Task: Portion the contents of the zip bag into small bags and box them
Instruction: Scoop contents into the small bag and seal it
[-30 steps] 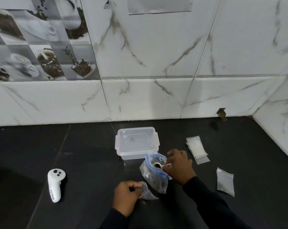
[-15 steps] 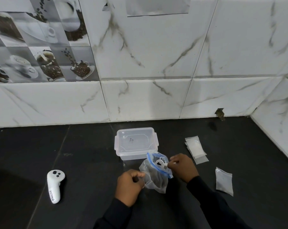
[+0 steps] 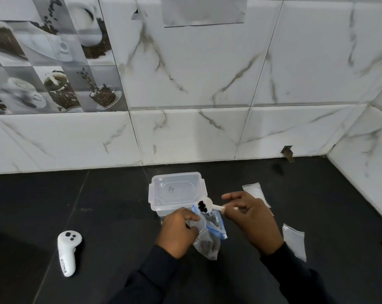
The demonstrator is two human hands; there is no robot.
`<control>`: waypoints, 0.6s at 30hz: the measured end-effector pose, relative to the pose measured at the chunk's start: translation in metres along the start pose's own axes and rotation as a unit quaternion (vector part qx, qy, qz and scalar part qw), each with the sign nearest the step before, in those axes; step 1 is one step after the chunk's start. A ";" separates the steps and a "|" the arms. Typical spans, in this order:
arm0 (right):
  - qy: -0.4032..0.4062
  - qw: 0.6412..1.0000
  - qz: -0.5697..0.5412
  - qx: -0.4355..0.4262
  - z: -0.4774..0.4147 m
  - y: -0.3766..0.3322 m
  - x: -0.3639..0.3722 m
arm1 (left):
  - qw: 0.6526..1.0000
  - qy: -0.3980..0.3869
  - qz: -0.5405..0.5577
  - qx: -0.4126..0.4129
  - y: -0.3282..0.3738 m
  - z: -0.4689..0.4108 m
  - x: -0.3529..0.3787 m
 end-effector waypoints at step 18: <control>0.227 0.871 0.279 -0.335 0.037 0.054 0.069 | 0.992 -0.021 0.060 -0.106 -0.002 -0.008 0.000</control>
Point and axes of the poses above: each hand's wrist, its own z-axis away from the middle knuckle, its own x-axis out of the palm, y = z × x, the point moved 1 cm from there along -z, towards the middle knuckle, and after that the axes turned 9 degrees about x, right-handed, at the moved point
